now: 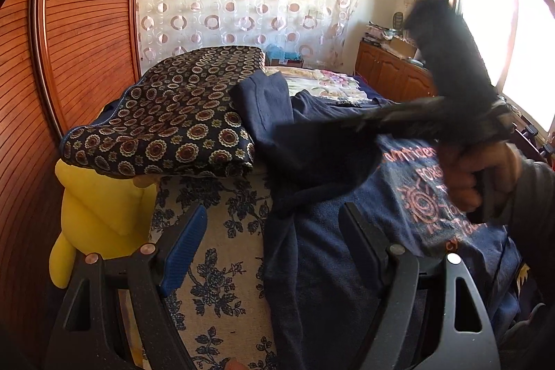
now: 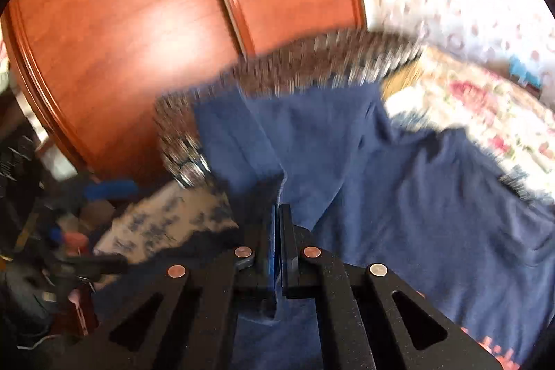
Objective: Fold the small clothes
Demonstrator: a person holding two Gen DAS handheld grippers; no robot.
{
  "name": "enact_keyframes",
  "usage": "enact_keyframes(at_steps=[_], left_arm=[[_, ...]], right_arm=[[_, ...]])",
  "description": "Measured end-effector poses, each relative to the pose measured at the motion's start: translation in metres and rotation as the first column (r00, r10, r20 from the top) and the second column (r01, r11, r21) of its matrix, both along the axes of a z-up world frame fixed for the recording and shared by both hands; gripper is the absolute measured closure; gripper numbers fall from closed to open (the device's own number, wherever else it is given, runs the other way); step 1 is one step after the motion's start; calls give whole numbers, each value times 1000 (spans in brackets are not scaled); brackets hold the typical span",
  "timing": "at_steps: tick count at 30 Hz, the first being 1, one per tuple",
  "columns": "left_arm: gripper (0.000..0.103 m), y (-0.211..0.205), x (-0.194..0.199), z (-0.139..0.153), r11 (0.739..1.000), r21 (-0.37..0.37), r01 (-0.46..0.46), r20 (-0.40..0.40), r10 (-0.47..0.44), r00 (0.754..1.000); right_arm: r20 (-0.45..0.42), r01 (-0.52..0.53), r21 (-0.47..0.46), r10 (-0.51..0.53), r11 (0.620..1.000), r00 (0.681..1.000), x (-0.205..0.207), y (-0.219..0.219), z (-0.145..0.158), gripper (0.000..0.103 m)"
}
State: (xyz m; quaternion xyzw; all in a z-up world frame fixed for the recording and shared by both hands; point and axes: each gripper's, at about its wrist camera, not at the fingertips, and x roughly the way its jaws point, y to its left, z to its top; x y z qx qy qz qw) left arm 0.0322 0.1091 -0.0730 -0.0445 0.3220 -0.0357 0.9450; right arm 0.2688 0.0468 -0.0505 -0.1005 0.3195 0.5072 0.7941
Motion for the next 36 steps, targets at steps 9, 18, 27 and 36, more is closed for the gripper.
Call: enact_keyframes(at_steps=[9, 18, 27, 36], left_arm=[[24, -9, 9, -3, 1000, 18, -2, -21, 3, 1000], [24, -25, 40, -31, 992, 127, 2, -180, 21, 983], [21, -20, 51, -44, 996, 90, 13, -238, 9, 971], [20, -18, 48, -44, 996, 85, 19, -234, 1, 972]], right_arm=[[-55, 249, -130, -258, 960, 965, -7, -67, -28, 101], [-40, 301, -67, -304, 951, 952, 9, -52, -28, 57], [-14, 318, -172, -325, 932, 946, 28, -44, -47, 57], [-15, 240, -183, -247, 953, 969, 18, -42, -48, 57]])
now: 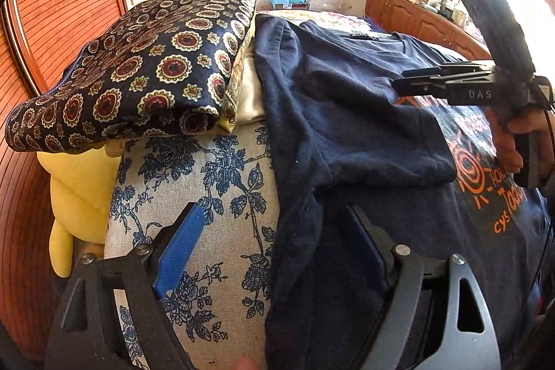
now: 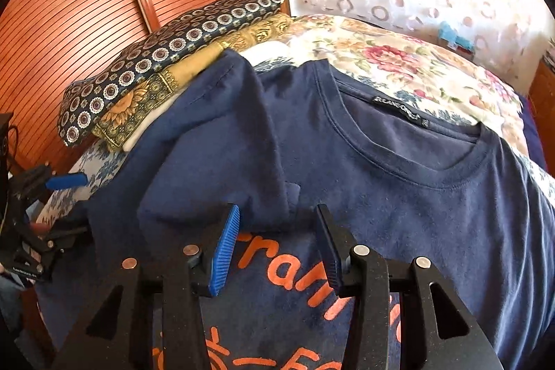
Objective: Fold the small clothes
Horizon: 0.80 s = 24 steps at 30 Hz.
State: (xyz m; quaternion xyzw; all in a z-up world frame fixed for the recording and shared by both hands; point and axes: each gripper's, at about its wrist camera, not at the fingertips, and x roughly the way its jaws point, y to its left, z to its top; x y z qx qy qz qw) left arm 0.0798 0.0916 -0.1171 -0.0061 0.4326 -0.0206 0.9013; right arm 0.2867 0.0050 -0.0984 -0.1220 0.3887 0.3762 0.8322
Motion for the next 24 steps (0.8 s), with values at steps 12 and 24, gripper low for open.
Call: enact_keyframes(at_steps=[12, 24], left_arm=[[20, 1, 1, 0, 1000, -1, 9, 2, -9, 1000], [20, 1, 2, 0, 1000, -2, 7, -3, -7, 1000]], right_arm=[[19, 13, 72, -14, 997, 1000, 0, -26, 64, 99], [32, 223, 109, -228, 969, 973, 7, -84, 69, 78]])
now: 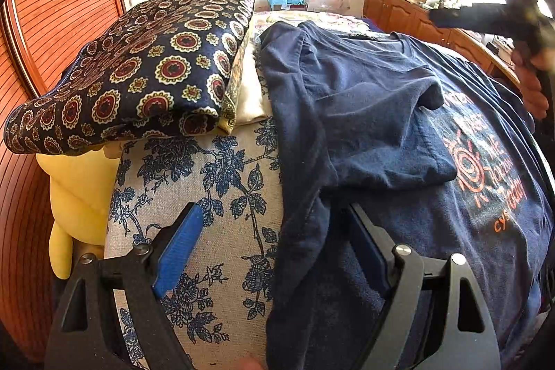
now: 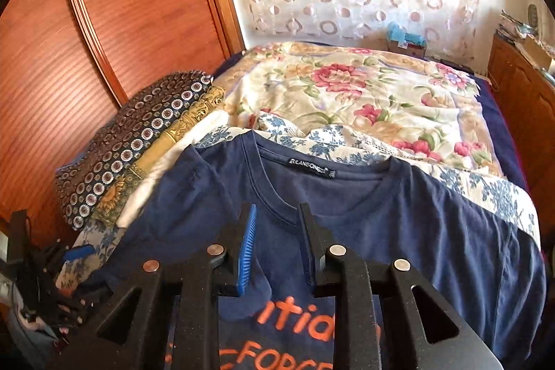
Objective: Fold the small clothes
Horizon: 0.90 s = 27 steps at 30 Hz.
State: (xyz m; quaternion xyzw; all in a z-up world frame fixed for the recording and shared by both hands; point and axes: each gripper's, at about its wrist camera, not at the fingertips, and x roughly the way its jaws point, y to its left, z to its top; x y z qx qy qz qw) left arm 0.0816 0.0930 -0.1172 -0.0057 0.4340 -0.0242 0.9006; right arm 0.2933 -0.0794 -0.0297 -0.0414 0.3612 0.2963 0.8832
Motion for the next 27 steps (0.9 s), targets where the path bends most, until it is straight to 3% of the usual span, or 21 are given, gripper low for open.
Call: enact_keyframes(at_steps=[2, 6, 10, 16, 22, 27], left_arm=[[20, -1, 0, -1, 1000, 2, 0, 0, 0, 1000], [19, 0, -3, 0, 1000, 8, -2, -5, 2, 1000], [20, -1, -16, 19, 999, 38, -28, 68, 25, 997], [21, -16, -24, 56, 997, -51, 50, 160, -41, 986], [43, -69, -5, 51, 975, -86, 205, 131, -192, 973], [60, -106, 12, 30, 952, -91, 294, 67, -288, 955]], right_arm=[[17, 6, 1, -6, 1000, 1000, -11, -19, -1, 76], [53, 31, 19, -32, 999, 998, -39, -67, 2, 60], [72, 94, 16, -95, 995, 993, -73, -123, -3, 59], [87, 216, -34, -213, 976, 973, -117, -195, -21, 59], [27, 324, -19, -324, 946, 946, -144, -251, -46, 59], [-1, 353, -15, -353, 936, 936, -147, -262, -53, 59]])
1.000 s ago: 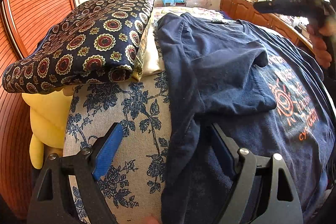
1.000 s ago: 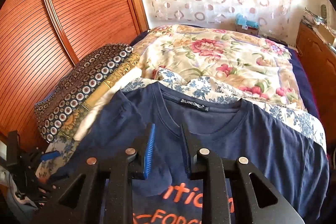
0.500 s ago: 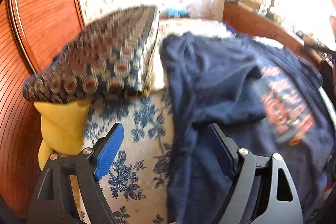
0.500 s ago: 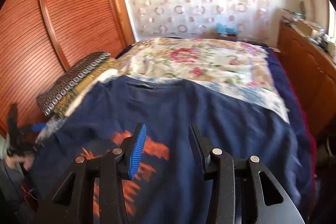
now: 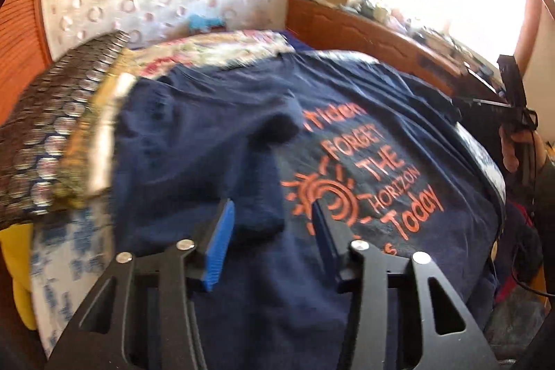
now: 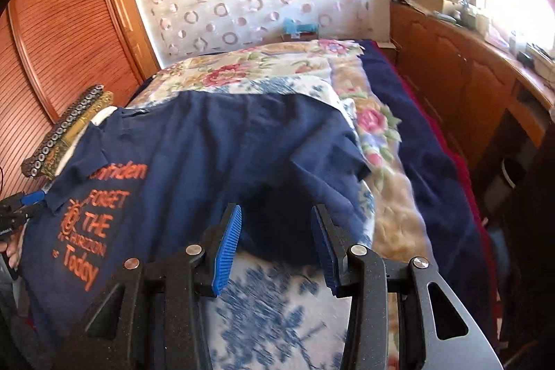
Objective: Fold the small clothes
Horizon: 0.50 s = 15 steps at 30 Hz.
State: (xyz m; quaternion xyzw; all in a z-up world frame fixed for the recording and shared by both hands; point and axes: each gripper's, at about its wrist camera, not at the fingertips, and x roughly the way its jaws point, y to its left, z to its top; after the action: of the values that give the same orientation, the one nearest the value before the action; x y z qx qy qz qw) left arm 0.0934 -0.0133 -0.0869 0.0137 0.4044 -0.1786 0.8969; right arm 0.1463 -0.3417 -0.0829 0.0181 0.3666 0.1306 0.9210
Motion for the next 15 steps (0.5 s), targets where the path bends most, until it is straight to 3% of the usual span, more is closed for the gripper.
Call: enact_keyframes(at_steps=[5, 9, 12, 15], left_arm=[[71, -7, 15, -15, 999, 52, -15, -54, 18, 998], [92, -2, 13, -9, 999, 30, -26, -33, 27, 999], [93, 2, 3, 6, 1000, -6, -13, 2, 13, 1000], [93, -2, -8, 17, 1000, 15, -6, 33, 5, 999]], right_arm=[[-11, 13, 21, -13, 1000, 1000, 3, -6, 3, 59], [-13, 14, 42, -13, 999, 1000, 0, -15, 5, 59], [-18, 12, 53, -11, 999, 1000, 10, -25, 1, 59], [-20, 17, 55, -16, 998, 1000, 12, -28, 1, 59]])
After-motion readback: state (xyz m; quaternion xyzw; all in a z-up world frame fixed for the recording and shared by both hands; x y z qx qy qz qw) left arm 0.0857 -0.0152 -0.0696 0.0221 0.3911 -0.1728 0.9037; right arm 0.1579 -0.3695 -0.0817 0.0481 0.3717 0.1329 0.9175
